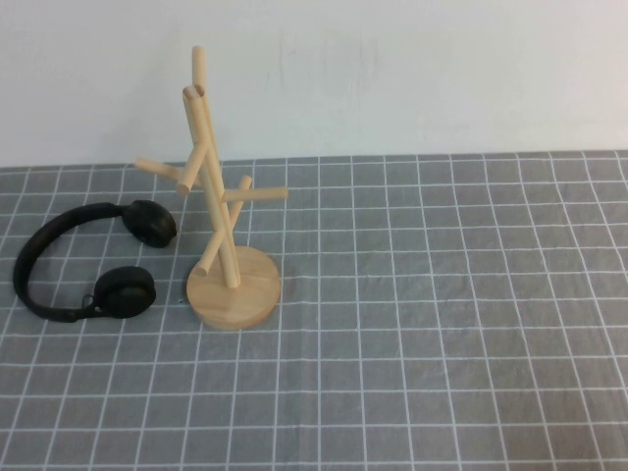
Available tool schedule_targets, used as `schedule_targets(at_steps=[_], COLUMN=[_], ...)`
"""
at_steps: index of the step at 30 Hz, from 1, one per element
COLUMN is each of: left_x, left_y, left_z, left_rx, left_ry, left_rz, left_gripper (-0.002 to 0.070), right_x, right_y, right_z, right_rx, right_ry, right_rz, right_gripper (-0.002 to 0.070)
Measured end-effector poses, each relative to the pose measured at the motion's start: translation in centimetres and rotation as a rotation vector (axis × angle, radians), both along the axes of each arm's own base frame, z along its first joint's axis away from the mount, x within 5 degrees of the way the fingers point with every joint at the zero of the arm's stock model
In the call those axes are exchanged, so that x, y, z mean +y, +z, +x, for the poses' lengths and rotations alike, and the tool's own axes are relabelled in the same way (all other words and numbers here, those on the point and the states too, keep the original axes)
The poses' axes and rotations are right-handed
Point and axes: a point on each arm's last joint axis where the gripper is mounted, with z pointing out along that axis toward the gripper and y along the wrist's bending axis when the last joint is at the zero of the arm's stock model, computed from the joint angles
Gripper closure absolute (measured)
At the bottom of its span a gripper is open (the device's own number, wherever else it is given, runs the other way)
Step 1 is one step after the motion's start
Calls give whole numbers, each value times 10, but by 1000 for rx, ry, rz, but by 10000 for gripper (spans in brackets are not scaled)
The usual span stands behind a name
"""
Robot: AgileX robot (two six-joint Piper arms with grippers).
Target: Take out the headphones from the headphone stand
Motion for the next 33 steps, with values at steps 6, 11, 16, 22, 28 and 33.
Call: schedule_targets(at_steps=[6,11,16,22,28,33], left_x=[-1,-2,-2,0,3,11], left_y=[-4,-5,-5,-21,-88,-167], left_z=[2,2,2,5,11,37], left_rx=[19,25,26,35,137,273], left_ry=[-44,-49,-49,16,147,229], left_rz=[0,2,4,22,107,-49], left_gripper=[678,678,678,678,678,678], right_x=[0,0,0,0,0,0], right_y=[0,0,0,0,0,0], right_z=[0,0,0,0,0,0], right_rx=[0,0,0,0,0,0], right_ry=[0,0,0,0,0,0], right_rz=[0,0,0,1,1,1], right_gripper=[682,682,682,682,682,682])
